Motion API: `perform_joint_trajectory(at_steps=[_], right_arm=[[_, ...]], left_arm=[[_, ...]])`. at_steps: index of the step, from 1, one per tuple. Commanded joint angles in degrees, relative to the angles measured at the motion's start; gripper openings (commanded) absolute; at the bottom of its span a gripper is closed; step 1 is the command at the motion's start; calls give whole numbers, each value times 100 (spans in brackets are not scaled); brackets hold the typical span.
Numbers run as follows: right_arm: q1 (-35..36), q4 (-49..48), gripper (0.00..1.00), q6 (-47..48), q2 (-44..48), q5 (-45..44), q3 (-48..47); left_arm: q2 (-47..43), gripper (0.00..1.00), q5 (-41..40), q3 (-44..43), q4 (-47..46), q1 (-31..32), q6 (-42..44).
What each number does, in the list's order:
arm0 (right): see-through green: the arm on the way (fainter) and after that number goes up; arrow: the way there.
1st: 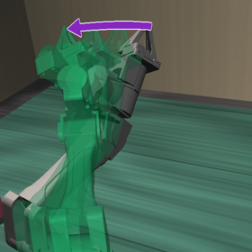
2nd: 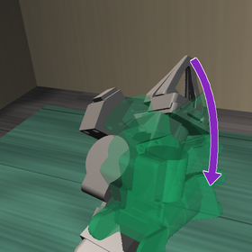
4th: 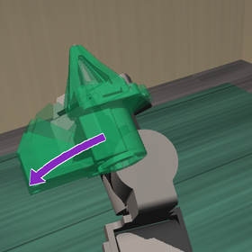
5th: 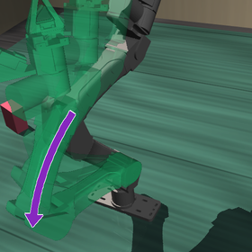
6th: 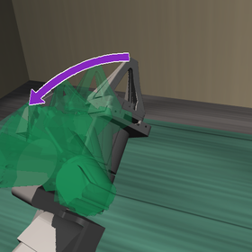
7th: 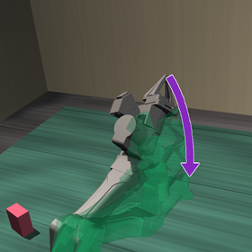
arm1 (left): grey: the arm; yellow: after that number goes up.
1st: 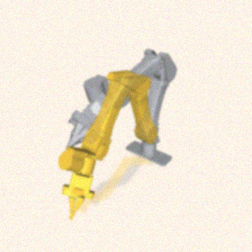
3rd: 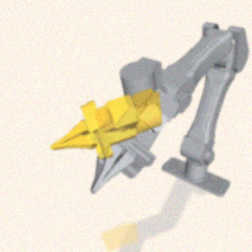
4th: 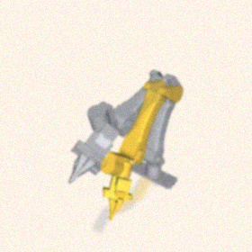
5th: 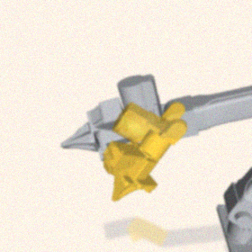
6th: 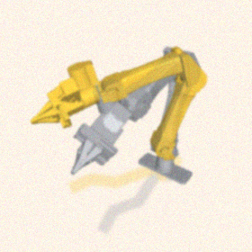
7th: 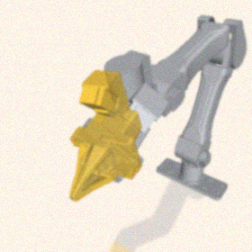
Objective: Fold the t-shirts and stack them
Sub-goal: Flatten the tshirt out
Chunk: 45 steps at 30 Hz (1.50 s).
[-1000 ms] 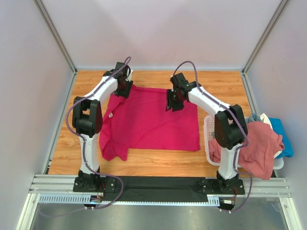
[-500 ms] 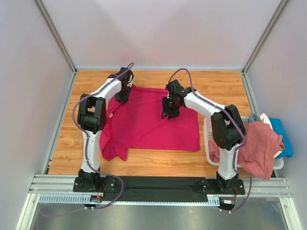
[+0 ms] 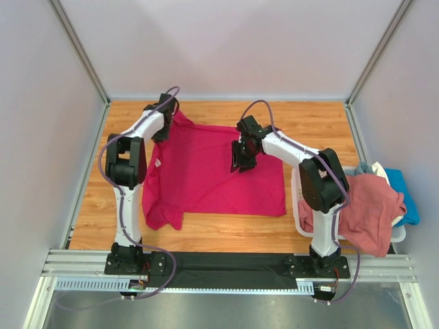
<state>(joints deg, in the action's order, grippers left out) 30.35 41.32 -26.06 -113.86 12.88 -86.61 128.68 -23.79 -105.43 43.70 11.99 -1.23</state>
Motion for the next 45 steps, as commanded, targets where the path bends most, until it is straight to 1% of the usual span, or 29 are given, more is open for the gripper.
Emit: perform_joint_trajectory(at_steps=[1, 3, 5, 6, 7, 9, 12, 13, 14, 15, 16, 17, 18, 19, 21, 22, 24, 25, 26, 27, 28, 29, 30, 34, 37, 41, 43, 44, 45], right_arm=[[33, 60, 40, 84, -66, 100, -128], [24, 113, 40, 119, -39, 100, -163], [33, 157, 40, 145, 4, 100, -155], [33, 174, 40, 163, 22, 100, -137], [33, 183, 40, 172, 48, 92, -128], [32, 148, 40, 189, 127, 83, -32], [32, 131, 40, 207, 241, 83, 108], [33, 139, 40, 233, 320, 91, 135], [24, 148, 40, 242, 364, 91, 179], [32, 148, 40, 260, 426, 91, 275], [33, 157, 40, 295, 566, 74, 346], [33, 140, 40, 312, 645, 65, 425], [33, 139, 40, 339, 733, 74, 582], [24, 122, 41, 374, 899, 117, 671], [24, 87, 41, 383, 1093, 161, 916], [24, 17, 42, 392, 1268, 257, 1161], [24, -62, 43, 392, 1428, 398, 1444], [24, -115, 44, 400, 1559, 469, 1706], [24, -150, 44, 392, 1630, 469, 1822], [24, -203, 44, 383, 1709, 469, 1936], [24, -238, 44, 374, 1840, 461, 2172], [24, -247, 44, 374, 1902, 469, 2261], [24, -256, 44, 374, 1955, 461, 2358], [24, -256, 44, 435, 2271, 417, 2710], [6, -247, 43, 497, 2447, 382, 2807], [-46, -256, 44, 515, 2562, 399, 2965], [-82, -265, 43, 523, 2580, 417, 3000], [-90, -256, 43, 532, 2580, 417, 3018], [-108, -265, 43, 532, 2580, 417, 3036]], left_arm=[[-256, 0, -697, -294, -169, -748, 89], [-221, 2, -715, -408, -143, -960, 45], [-203, 31, -837, -592, -30, -1137, 18], [-168, 40, -881, -671, 32, -1155, 18], [-159, 55, -925, -829, 120, -1155, -25], [-290, 68, -978, -892, 436, -1146, -323], [-791, 69, -663, -620, 753, -1137, -693], [-966, 68, -462, -263, 806, -1120, -938], [-1359, 67, 97, -7, 763, -1041, -983], [-1555, 66, 268, 274, 745, -988, -1054], [-1739, 66, 435, 825, 754, -953, -1246], [-2115, 67, 846, 1127, 710, -909, -1369], [-2302, 67, 1006, 1425, 710, -865, -1510], [-2487, 69, 1130, 2011, 684, -839, -1633], [-3005, 71, 1210, 2586, 508, -830, -2020], [-3146, 73, 1254, 3067, 455, -838, -2125], [-3437, 73, 1534, 3404, 402, -847, -2240], [-3516, 70, 1701, 3693, 324, -856, -2215], [-3612, 67, 1911, 3800, 184, -865, -2206], [-3648, 56, 1939, 3897, 104, -865, -2197], [-3649, 47, 1983, 3976, 51, -874, -2188], [-3622, 41, 2053, 3986, -36, -874, -2162], [-3587, 38, 2019, 3986, -29, -874, -2162], [-3315, 38, 1721, 3889, 199, -882, -2258], [-3358, 38, 1527, 4012, 200, -900, -2337], [-3394, 34, 1465, 4170, 130, -1049, -2364], [-3333, 38, 1474, 4197, 112, -1128, -2338], [-3306, 46, 1456, 4197, 112, -1163, -2320], [-3288, 49, 1456, 4206, 86, -1164, -2294]])
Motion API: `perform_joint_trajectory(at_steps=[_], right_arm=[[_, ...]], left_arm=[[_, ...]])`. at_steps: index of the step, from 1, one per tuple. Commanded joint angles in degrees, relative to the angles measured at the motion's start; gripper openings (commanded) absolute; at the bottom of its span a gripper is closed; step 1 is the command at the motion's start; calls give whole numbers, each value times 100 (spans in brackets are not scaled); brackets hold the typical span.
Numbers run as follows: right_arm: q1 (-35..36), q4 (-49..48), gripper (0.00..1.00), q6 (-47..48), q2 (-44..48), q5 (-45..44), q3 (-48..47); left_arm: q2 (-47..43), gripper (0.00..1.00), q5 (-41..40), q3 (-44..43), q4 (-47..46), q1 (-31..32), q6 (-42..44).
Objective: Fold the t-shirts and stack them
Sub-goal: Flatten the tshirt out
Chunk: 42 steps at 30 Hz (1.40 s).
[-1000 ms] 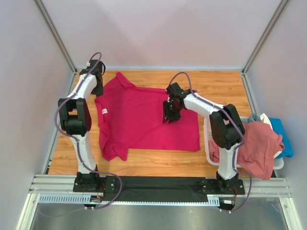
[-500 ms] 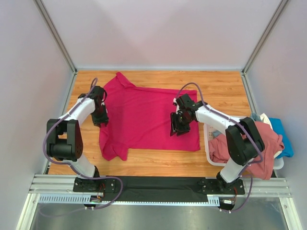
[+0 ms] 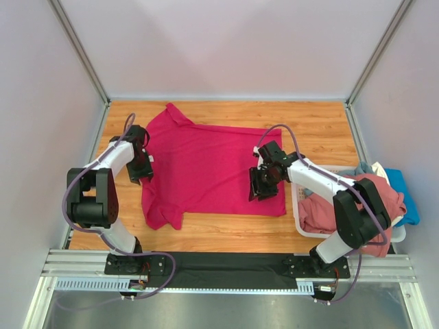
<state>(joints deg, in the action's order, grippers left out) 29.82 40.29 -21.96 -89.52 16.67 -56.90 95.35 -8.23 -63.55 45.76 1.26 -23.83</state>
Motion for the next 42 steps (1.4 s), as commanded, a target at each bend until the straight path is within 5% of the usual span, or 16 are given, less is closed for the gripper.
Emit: perform_joint_trajectory(at_steps=[1, 7, 15, 28, 30, 31, 35, 39, 42], right_arm=[[-73, -171, 43, 130, 145, 47, 83], [-91, -145, 43, 60, 22, 4, 92], [-205, 128, 31, -168, -540, -663, 65], [-512, 189, 23, -310, -1077, -1165, 22], [-539, 268, 23, -248, -1130, -1306, -66], [-539, 312, 23, -196, -1112, -1332, -197], [-487, 592, 27, -64, -911, -1289, -619], [-390, 884, 41, 25, -445, -1236, -1173], [-381, 770, 54, -54, -382, -1227, -1586]], left_arm=[[88, 50, -74, 35, -181, -91, -16], [291, 41, 93, 44, -383, -363, 19], [46, 0, -450, -87, -94, -433, 203], [1, 1, -1374, -290, 293, -1610, 406], [-34, 18, -1567, -368, 450, -1751, 336], [-95, 45, -1594, -377, 504, -1734, 310], [-701, 75, -1322, -360, 706, -1656, 248], [-1272, 76, -1076, -702, 1032, -1164, 326], [-1475, 72, -26, -685, 558, -882, 502]])
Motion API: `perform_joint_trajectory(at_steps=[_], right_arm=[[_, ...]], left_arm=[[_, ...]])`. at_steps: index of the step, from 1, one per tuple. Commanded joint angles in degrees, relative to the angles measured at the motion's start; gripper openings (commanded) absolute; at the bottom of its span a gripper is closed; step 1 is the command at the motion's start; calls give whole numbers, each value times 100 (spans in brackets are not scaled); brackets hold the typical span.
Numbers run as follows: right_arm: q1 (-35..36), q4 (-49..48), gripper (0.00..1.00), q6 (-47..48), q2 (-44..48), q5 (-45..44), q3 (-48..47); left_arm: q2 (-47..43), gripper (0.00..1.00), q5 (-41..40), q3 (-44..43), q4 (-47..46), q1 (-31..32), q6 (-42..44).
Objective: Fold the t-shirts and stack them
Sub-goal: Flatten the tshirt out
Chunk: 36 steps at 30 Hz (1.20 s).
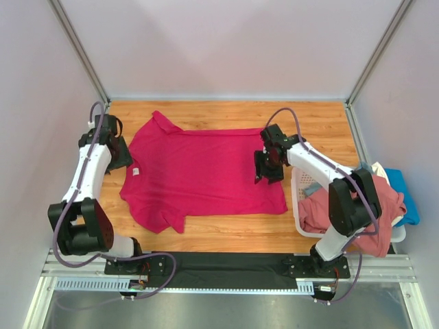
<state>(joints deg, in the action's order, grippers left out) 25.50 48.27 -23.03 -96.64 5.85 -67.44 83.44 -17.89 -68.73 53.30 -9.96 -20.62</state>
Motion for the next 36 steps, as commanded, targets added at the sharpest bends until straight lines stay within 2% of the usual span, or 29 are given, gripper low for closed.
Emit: perform_joint_trajectory(at_steps=[1, 3, 5, 9, 15, 21, 26, 28, 30, 33, 35, 36], right_arm=[[43, -46, 55, 44, 104, -232, -699], [34, -37, 59, 96, -239, -496, -1287], [26, -203, 62, 140, -793, -846, -1604], [-9, -178, 63, 246, -1725, -1199, -2631], [-203, -546, 63, 272, -2482, -1420, -3029], [-580, -328, 63, 325, -3456, -1578, -3880], [-984, 551, 64, 500, -4591, -1902, -5617], [-1081, 831, 64, 658, -4829, -1982, -6025], [-1091, 956, 64, 825, -4786, -2009, -6395], [-1056, 1140, 65, 730, -4349, -1938, -6405], [-951, 1106, 70, 563, -3935, -1781, -6107], [-880, 975, 71, 536, -3428, -1754, -5618]], left_arm=[[-258, 69, 1232, -141, -371, 275, 234], [73, 69, 1917, -71, -872, 433, 252], [461, 70, 2253, -167, -1180, 634, 304], [1551, 71, 2115, -448, -1348, 864, 129], [2614, 71, 2246, -895, -1560, 881, -109], [3889, 71, 2527, -2169, -1270, 934, 23], [5039, 71, 2537, -4058, -499, 978, 67], [5060, 73, 2265, -4524, -233, 978, 32], [4639, 76, 1896, -4396, -328, 978, -21], [3779, 77, 1342, -3860, -329, 978, -144], [2860, 77, 939, -3071, -408, 969, -248], [2488, 77, 858, -2354, -486, 969, -284]])
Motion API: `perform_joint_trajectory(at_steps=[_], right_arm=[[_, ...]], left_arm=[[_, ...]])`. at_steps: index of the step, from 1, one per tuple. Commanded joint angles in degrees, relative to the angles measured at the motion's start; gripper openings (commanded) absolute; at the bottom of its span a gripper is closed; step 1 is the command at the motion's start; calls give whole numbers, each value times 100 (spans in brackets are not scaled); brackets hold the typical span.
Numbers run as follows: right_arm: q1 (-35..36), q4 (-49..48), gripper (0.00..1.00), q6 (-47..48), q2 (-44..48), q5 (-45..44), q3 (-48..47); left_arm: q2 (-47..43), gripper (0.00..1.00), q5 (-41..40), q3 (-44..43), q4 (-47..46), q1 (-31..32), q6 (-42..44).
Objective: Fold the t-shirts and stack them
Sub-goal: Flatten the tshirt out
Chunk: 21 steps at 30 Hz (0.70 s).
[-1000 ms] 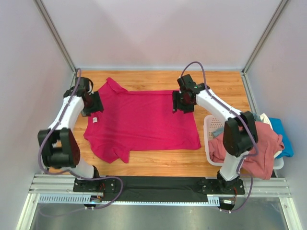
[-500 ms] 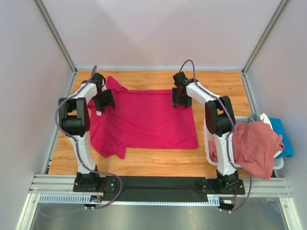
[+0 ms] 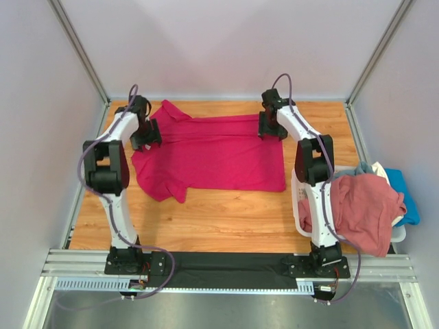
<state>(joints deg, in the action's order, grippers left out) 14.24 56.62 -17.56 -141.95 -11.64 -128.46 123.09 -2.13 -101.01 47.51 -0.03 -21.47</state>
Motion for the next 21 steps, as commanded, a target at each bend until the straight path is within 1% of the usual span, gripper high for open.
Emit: perform_joint_trajectory(at_steps=[1, 2, 3, 4, 5, 6, 7, 8, 9, 10, 11, 12, 13, 14, 15, 17, 19, 21], right_arm=[[429, 34, 72, -54, 1369, 73, 724], [526, -54, 72, -80, 1624, 152, 1022], [640, -124, 72, -116, 2114, 231, 1251], [894, -273, 72, -246, 2336, 485, 1706], [1018, -387, 72, -343, 2556, 722, 1937], [1159, -554, 71, -449, 2976, 1029, 2200], [1456, -1043, 69, -563, 3189, 1389, 2890], [1642, -1387, 68, -843, 3400, 1888, 3245], [1809, -1773, 67, -950, 3750, 2120, 3649], [2167, -2404, 66, -1099, 3867, 2470, 4166], [2345, -2654, 66, -1231, 3955, 2613, 4380], [2494, -3126, 66, -1511, 4051, 2718, 4557], [2774, -3331, 66, -1618, 4070, 2780, 4698], [2916, -3498, 66, -1697, 4061, 2877, 4899], [3040, -3674, 66, -1759, 3957, 2921, 4927], [3356, -3711, 66, -1821, 3763, 2965, 4892], [3576, -3868, 66, -1935, 3508, 3018, 4892], [3673, -4070, 66, -2005, 3324, 3027, 4945]], left_arm=[[-1820, 76, -753, 1247, -64, -14, -225], [-2554, 75, -719, 1607, -118, -23, -278], [-2901, 71, -666, 2307, -171, -14, -374], [-3252, 69, -614, 2671, -232, -14, -445], [-3882, 66, -396, 3014, -277, -14, -506], [-4150, 60, -219, 3339, -294, -14, -690], [-4396, 58, -9, 3925, -373, -23, -778], [-4773, 57, 524, 4201, -443, -23, -884], [-4916, 60, 721, 4691, -514, -23, -1128], [-5039, 64, 871, 4931, -697, -14, -1287], [-5240, 69, 1194, 5142, -847, -23, -1420], [-5312, 76, 1345, 5483, -987, -23, -1560], [-5365, 77, 1460, 5617, -1259, -14, -1805], [-5435, 79, 1548, 5714, -1366, -14, -1886], [-5470, 79, 1549, 5907, -1471, -23, -1982], [-5532, 79, 1592, 6092, -1726, -128, -2246], [-5524, 77, 1785, 6330, -2007, -234, -2405], [-5480, 75, 1725, 6462, -2174, -304, -2528]])
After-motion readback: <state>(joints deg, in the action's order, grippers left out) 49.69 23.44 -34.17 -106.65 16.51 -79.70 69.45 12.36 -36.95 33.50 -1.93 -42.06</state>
